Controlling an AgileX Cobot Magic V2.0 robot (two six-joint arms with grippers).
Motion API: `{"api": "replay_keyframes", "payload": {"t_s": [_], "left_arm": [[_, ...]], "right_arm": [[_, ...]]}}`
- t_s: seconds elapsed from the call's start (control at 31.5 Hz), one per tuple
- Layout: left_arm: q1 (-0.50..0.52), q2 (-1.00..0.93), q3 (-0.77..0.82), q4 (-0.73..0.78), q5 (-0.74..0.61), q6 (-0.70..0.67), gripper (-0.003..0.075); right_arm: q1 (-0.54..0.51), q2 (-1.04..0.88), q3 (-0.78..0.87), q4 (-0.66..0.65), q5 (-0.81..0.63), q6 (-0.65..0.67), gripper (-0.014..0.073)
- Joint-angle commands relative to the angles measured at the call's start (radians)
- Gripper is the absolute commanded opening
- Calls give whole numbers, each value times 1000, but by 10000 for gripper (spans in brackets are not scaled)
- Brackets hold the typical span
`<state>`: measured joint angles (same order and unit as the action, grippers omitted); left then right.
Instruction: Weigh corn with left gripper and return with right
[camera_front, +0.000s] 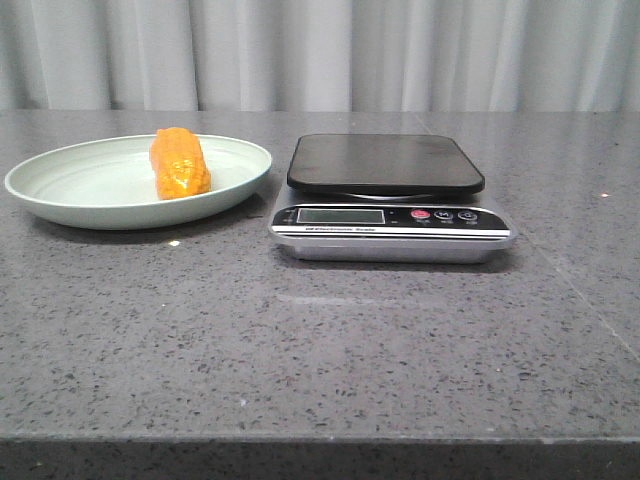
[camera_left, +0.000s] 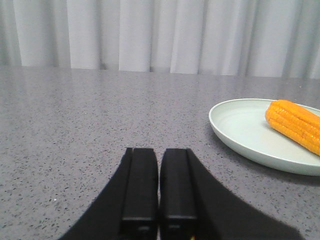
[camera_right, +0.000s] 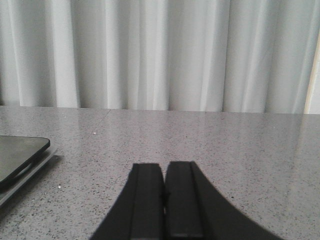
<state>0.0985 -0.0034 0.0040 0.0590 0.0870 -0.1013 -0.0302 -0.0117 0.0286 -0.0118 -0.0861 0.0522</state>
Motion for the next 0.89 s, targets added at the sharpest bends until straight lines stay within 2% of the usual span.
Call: {"api": "replay_keyframes", "payload": {"t_s": [0.0, 0.63, 0.86], "left_arm": [[-9, -22, 6, -9, -87, -3, 127], [-9, -22, 6, -7, -87, -3, 127], [-9, -22, 6, -5, -138, -3, 127]], "right_arm": [[-4, -16, -9, -13, -71, -3, 144], [-4, -16, -9, -13, -71, -3, 144], [-1, -16, -9, -13, -71, -3, 144]]}}
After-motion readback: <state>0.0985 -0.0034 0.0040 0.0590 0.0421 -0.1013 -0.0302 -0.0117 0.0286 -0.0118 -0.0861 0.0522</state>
